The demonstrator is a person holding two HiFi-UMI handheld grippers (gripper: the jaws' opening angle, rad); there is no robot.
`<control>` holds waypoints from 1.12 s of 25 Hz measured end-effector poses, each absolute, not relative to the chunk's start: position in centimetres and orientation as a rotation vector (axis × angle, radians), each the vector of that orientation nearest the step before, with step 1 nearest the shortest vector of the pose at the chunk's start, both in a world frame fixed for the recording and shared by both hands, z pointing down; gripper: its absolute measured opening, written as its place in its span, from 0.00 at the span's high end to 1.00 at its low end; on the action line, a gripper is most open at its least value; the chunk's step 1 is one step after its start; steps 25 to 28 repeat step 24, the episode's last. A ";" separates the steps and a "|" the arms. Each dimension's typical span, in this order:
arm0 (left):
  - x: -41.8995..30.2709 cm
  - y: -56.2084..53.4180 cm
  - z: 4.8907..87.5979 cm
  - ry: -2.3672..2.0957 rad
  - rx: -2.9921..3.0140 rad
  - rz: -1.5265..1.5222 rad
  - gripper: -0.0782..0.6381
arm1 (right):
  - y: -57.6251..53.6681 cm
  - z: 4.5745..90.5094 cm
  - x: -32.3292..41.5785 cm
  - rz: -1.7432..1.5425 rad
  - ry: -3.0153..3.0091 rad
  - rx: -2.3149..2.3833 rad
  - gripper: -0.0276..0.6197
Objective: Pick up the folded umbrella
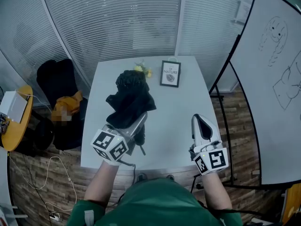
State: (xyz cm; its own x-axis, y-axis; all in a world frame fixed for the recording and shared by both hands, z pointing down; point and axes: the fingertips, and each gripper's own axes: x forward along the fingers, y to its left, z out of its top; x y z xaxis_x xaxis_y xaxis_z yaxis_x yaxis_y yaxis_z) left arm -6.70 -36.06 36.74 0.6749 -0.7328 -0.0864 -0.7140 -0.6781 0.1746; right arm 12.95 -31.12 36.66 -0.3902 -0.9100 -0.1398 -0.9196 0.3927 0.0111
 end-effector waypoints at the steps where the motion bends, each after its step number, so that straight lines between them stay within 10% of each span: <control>1: -6.6 -36.1 36.7 -1.196 2.758 -0.225 0.48 | -31.1 36.6 13.0 0.132 2.526 -1.667 0.95; 28: -8.2 -37.4 37.3 -1.240 2.754 -0.176 0.48 | -33.0 36.5 13.1 0.104 2.506 -1.683 0.95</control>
